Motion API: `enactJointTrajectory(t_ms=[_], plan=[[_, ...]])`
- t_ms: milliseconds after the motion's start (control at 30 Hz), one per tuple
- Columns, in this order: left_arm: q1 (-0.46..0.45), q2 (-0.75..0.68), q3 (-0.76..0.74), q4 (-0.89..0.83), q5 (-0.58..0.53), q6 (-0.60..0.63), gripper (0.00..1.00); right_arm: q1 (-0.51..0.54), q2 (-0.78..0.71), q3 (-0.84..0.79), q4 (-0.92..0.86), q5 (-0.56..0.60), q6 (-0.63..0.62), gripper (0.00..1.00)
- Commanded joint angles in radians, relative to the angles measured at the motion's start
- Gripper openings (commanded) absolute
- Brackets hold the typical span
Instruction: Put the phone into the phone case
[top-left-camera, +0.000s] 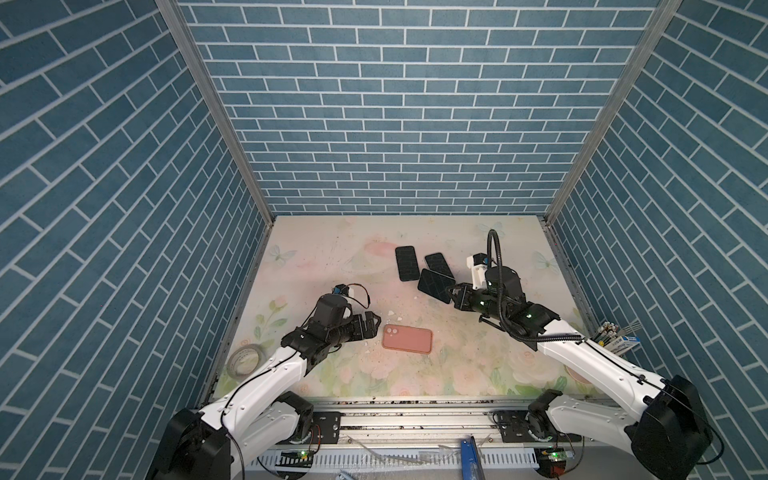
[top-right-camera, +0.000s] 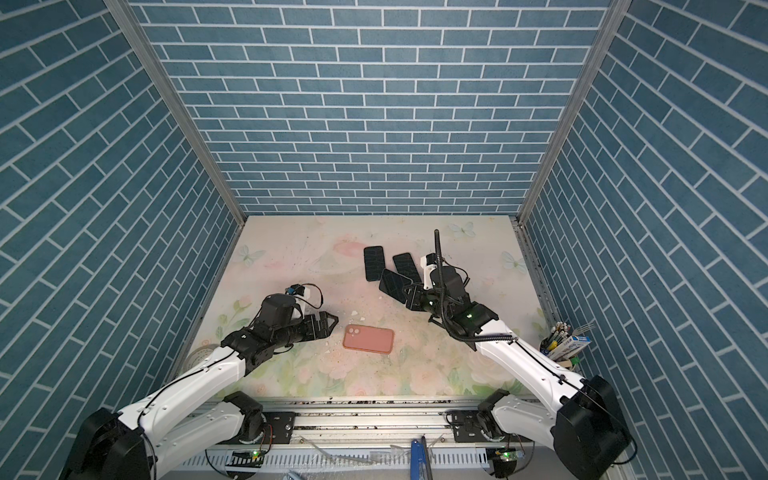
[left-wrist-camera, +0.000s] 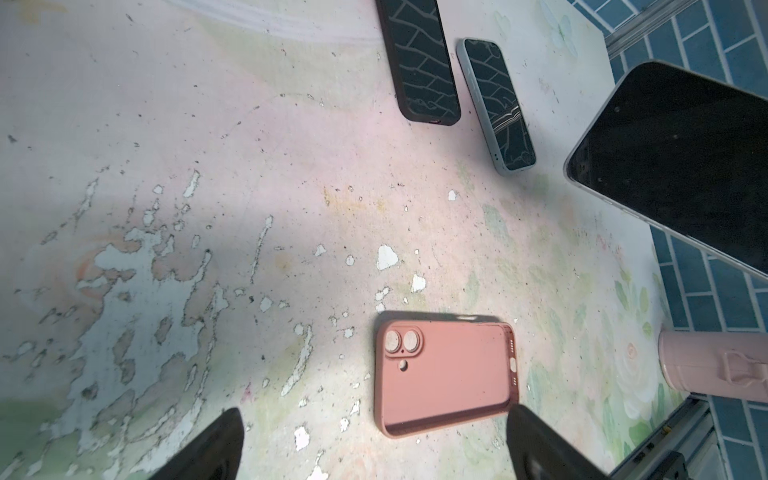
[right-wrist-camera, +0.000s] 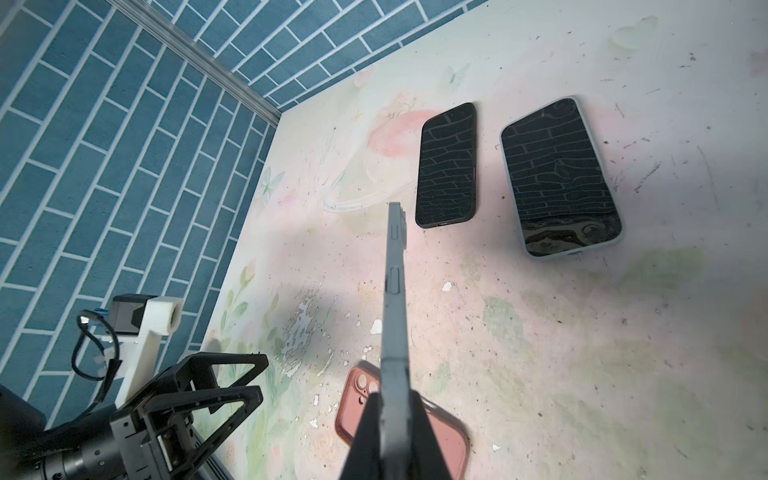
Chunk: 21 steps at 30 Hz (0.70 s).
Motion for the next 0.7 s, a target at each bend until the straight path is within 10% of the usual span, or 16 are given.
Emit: enactJointTrajectory(t_ms=[0,667], plan=[[0.006,0.028,-0.008,0.021,0.019,-0.005,1.00,-0.003,-0.039,0.057,-0.026,-0.002,0.007,0.00],[-0.004,0.024,-0.055,0.134,-0.144,-0.172,1.00,-0.005,0.002,0.221,-0.404,-0.315,-0.058,0.00]])
